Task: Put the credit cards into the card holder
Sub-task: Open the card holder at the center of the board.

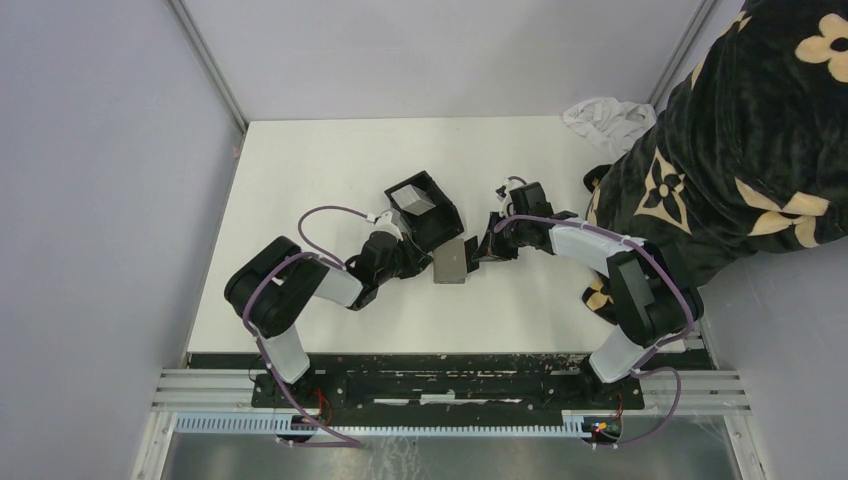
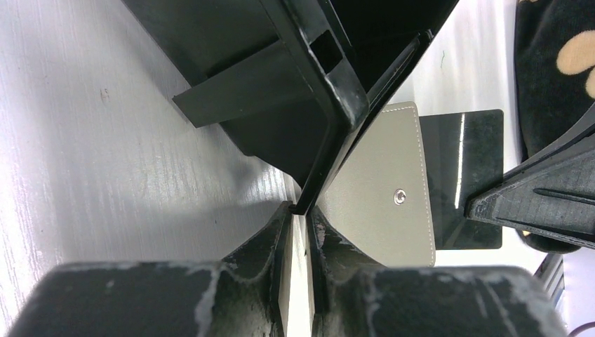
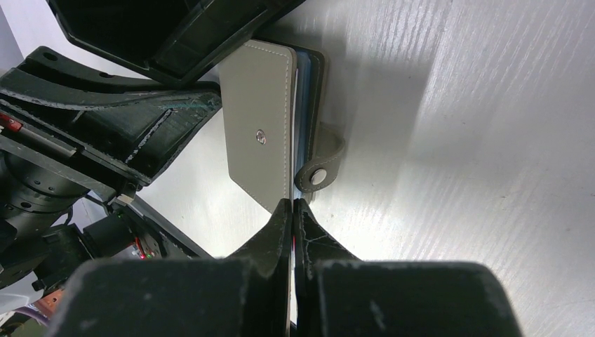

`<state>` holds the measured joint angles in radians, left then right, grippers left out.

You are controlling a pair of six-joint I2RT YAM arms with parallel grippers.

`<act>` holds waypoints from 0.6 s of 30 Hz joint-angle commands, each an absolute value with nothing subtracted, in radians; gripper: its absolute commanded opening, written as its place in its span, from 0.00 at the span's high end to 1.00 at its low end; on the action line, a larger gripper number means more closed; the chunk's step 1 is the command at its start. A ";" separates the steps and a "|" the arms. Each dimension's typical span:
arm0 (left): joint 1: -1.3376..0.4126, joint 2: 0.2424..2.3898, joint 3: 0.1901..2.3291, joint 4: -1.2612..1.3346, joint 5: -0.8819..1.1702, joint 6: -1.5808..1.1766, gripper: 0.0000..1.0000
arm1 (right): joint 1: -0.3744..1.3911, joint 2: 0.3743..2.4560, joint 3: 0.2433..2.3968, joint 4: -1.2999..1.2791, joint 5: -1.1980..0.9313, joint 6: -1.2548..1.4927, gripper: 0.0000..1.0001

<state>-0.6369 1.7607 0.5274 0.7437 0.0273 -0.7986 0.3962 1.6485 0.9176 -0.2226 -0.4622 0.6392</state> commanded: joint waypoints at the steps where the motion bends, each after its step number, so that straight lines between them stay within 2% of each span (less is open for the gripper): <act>1: -0.643 1.791 0.527 0.709 0.016 -0.755 0.81 | 0.393 1.612 0.918 -0.197 -0.473 0.634 0.99; 18: -0.643 1.795 0.530 0.709 0.020 -0.754 0.82 | 0.393 1.656 0.874 -0.143 -0.480 0.645 0.99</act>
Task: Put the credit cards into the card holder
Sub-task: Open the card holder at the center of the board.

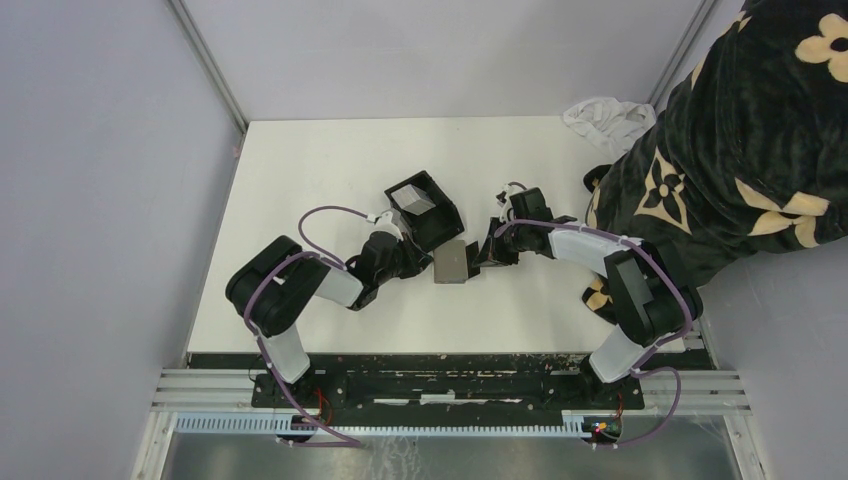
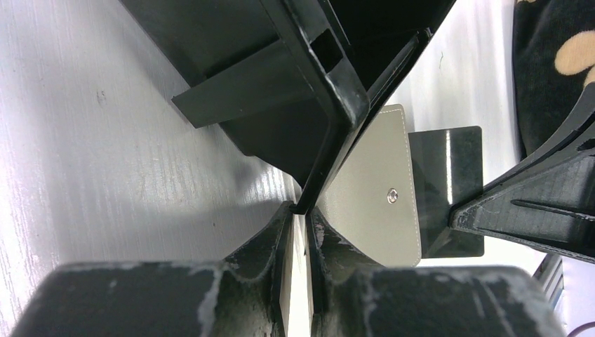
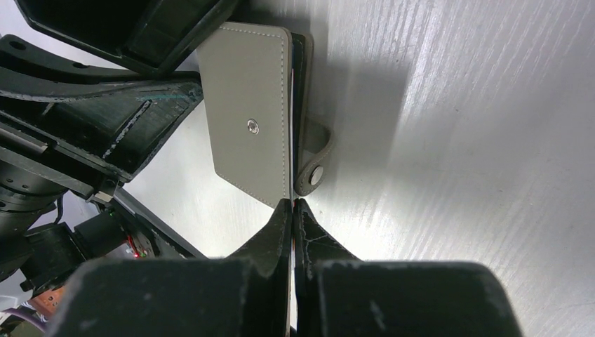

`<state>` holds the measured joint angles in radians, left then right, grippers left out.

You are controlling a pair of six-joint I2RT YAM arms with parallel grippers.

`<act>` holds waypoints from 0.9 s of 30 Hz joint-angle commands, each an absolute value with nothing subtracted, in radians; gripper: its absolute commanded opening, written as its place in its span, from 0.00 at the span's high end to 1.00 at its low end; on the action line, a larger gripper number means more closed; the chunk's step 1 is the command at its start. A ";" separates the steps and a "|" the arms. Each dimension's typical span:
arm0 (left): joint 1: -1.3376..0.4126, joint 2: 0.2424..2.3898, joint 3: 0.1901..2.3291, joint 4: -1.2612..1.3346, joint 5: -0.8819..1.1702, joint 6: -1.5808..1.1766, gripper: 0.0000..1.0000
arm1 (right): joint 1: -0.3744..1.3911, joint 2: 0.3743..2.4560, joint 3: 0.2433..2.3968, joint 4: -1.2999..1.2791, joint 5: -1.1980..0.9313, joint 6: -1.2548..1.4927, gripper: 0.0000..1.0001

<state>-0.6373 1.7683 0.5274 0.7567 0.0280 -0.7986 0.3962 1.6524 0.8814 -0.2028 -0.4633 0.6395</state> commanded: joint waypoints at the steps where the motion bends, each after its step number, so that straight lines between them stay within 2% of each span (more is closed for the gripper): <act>1: -0.643 1.795 0.530 0.709 0.021 -0.755 0.82 | 0.392 1.656 0.873 -0.138 -0.482 0.647 0.99; 27: -0.655 1.809 0.533 0.710 0.021 -0.759 0.83 | 0.393 1.645 0.866 -0.096 -0.512 0.685 0.99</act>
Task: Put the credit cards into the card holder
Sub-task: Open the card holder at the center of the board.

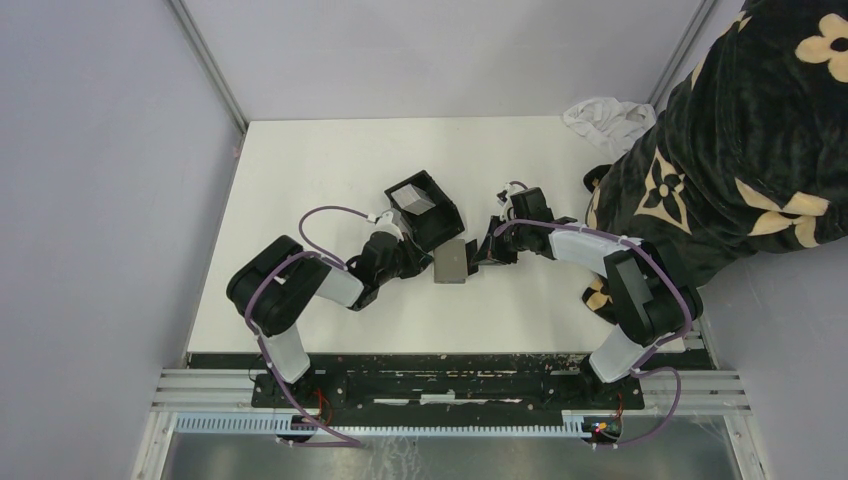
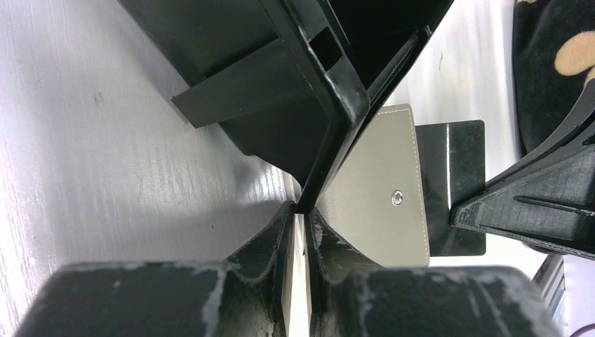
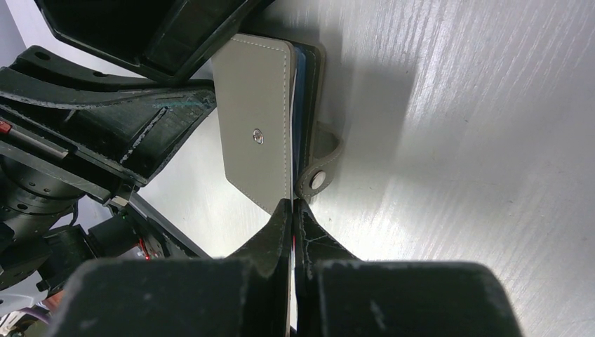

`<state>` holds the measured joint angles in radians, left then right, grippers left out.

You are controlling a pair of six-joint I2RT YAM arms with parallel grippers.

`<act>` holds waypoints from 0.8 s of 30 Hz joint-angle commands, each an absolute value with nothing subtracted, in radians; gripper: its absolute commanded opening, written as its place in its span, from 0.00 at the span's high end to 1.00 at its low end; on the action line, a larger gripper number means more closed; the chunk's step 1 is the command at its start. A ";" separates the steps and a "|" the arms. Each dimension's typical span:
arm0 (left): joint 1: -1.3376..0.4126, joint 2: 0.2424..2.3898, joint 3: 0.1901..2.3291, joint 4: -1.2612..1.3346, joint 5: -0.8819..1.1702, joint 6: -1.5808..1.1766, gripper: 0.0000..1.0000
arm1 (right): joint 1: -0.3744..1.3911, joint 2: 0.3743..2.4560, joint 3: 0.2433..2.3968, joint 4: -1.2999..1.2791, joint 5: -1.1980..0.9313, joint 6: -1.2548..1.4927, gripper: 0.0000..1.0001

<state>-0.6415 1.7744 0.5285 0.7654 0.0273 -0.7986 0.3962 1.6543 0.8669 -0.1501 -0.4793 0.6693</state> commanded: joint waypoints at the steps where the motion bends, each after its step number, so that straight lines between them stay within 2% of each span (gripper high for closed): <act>1: -0.656 1.810 0.534 0.711 0.021 -0.759 0.83 | 0.394 1.645 0.863 -0.093 -0.513 0.688 0.99; 24: -0.679 1.795 0.508 0.711 0.021 -0.761 0.88 | 0.407 1.600 0.838 -0.035 -0.535 0.735 0.99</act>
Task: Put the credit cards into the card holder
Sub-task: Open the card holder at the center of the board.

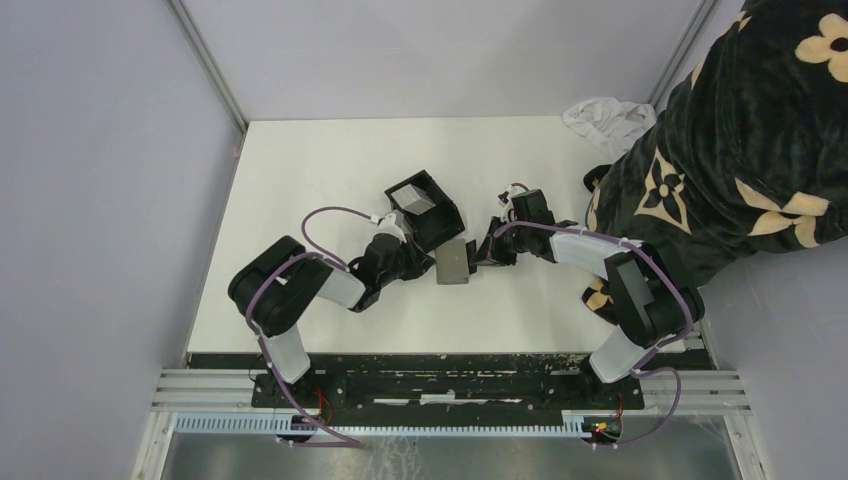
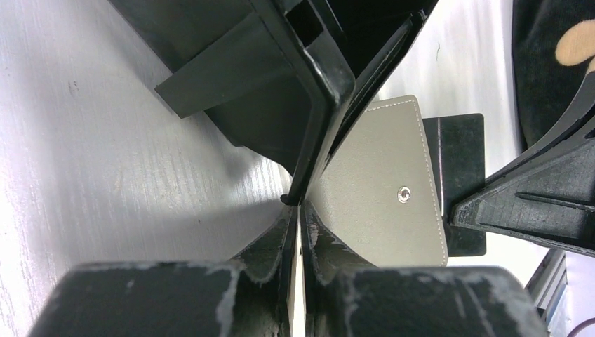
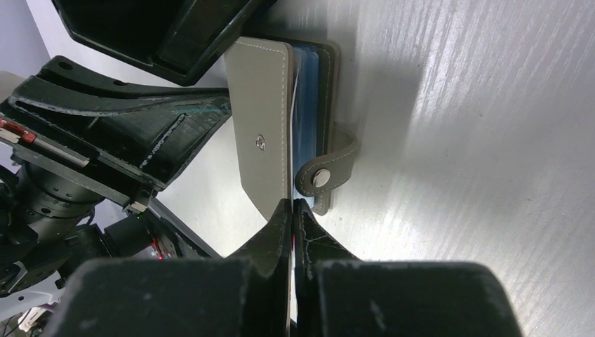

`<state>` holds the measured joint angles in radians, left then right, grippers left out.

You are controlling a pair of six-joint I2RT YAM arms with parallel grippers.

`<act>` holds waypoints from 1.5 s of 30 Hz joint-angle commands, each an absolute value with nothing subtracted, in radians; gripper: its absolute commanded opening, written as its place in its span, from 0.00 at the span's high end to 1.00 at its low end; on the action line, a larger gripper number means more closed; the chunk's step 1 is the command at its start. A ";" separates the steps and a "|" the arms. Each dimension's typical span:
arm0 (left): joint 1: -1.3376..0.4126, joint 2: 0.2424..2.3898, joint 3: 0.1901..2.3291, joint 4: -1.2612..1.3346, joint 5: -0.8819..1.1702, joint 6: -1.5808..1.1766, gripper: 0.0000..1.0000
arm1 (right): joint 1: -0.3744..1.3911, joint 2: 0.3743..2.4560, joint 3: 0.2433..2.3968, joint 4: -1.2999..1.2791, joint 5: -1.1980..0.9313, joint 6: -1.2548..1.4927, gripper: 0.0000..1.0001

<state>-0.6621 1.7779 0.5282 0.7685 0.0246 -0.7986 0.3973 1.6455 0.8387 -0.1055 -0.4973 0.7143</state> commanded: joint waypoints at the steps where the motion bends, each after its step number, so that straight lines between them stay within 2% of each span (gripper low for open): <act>1: -0.681 1.794 0.507 0.710 0.021 -0.760 0.88 | 0.411 1.599 0.836 -0.034 -0.534 0.737 0.99; 10: -0.696 1.786 0.487 0.709 0.024 -0.761 0.89 | 0.481 1.574 0.849 -0.045 -0.496 0.741 0.99; 29: -0.773 1.740 0.431 0.732 0.046 -0.784 0.89 | 0.633 1.580 0.933 -0.182 -0.279 0.669 0.99; 38: -0.808 1.807 0.425 0.804 0.070 -0.825 0.89 | 0.763 1.587 1.012 -0.300 -0.117 0.602 0.99; 45: -0.829 1.834 0.428 0.849 0.082 -0.837 0.89 | 0.906 1.643 1.094 -0.429 0.086 0.562 0.99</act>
<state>-0.7990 1.7847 0.4458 0.8989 0.0444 -0.8154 0.8265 1.6093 1.0172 -0.3851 -0.0143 0.5934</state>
